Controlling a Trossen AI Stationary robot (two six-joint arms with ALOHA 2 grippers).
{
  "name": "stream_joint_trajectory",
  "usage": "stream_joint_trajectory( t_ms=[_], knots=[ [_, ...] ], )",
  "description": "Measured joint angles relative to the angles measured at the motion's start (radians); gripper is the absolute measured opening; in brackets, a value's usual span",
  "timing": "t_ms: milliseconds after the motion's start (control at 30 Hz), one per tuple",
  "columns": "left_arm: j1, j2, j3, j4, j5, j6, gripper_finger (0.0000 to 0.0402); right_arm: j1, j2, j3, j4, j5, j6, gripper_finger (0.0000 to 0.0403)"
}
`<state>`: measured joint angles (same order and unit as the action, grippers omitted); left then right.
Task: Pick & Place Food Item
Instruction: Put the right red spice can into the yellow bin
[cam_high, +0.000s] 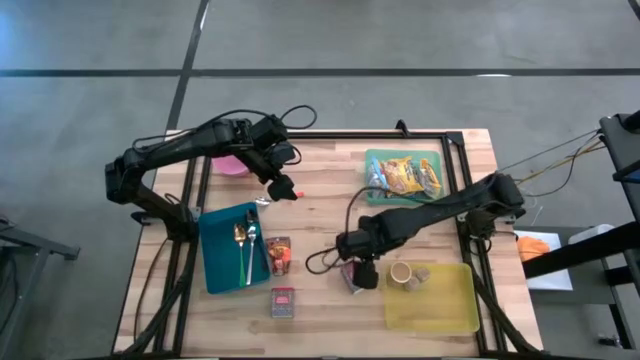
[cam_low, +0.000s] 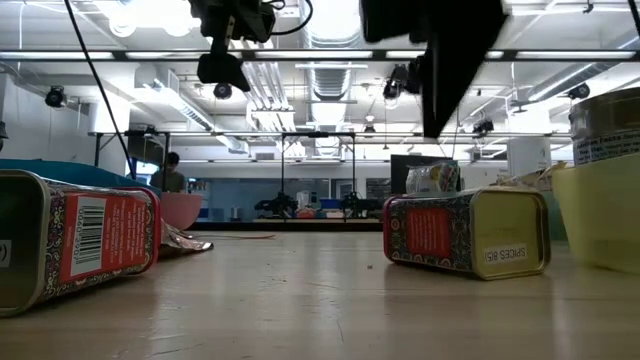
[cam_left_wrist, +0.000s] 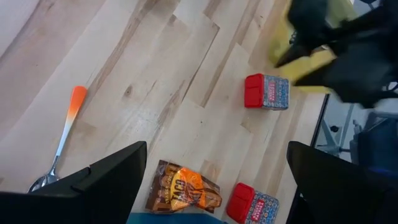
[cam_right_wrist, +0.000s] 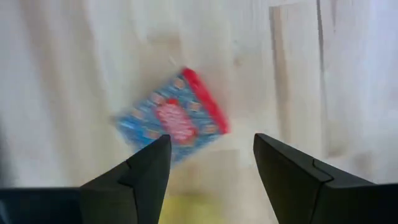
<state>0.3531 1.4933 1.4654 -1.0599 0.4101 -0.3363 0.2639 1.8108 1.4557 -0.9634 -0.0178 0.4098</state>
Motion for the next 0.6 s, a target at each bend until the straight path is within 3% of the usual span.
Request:
stream_joint_trajectory(
  t_ms=[233, 600],
  knots=[
    [0.0, -0.001, 0.0, -0.008, 0.0, -0.012, 0.0393, 0.016, -0.097, 0.007, 0.065, -0.01, 0.497, 0.0224],
    [0.002, -0.025, 0.0, -0.018, 0.0, 0.013, 0.0393, 0.026, 0.003, -0.001, 0.143, -0.023, 0.857, 0.0224]
  ],
)
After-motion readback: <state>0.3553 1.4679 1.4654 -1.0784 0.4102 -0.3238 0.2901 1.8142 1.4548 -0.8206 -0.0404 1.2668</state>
